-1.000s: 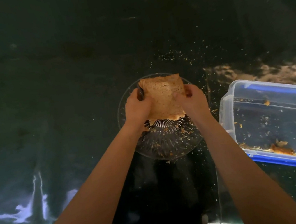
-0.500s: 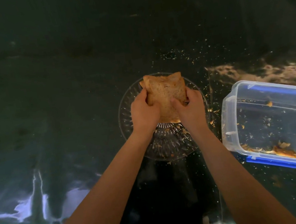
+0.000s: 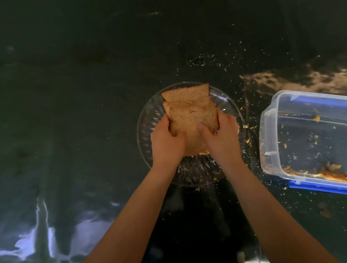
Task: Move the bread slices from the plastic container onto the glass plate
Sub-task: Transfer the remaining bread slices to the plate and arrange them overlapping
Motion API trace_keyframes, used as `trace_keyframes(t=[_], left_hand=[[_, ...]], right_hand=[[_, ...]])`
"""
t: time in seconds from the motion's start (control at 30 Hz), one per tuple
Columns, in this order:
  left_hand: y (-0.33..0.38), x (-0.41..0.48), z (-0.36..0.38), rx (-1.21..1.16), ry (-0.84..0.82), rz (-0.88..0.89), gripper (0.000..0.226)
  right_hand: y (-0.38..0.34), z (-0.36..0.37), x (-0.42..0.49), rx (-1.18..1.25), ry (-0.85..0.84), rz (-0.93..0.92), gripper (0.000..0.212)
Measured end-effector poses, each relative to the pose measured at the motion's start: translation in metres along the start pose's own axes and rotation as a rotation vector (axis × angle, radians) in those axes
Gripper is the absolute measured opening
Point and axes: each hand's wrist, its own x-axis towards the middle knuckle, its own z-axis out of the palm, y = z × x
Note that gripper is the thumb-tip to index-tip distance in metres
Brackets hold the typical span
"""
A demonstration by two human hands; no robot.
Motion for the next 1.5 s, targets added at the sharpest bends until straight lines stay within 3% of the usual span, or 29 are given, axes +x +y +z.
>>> trace_keyframes(t=[0.63,0.87,1.17,1.33,1.5], left_hand=[[0.006,0.024,-0.005,0.031,-0.135,0.002,0.053],[0.005,0.015,-0.002,0.186,0.010,0.130,0.039],[0.003,-0.006,-0.006,0.185,0.060,0.119,0.051],[-0.006,-0.011,-0.011,0.222,-0.029,0.065,0.046],[-0.005,-0.007,-0.008,0.228,-0.075,0.003,0.037]], right_hand=[[-0.009,0.010,-0.001,0.118,0.089,0.030,0.055],[-0.006,0.005,-0.001,0.061,0.069,0.041,0.056],[-0.006,0.006,-0.024,-0.008,0.209,-0.093,0.042],[0.001,0.004,-0.036,-0.006,0.199,-0.005,0.041],[0.002,0.004,-0.027,-0.039,0.088,0.099,0.046]])
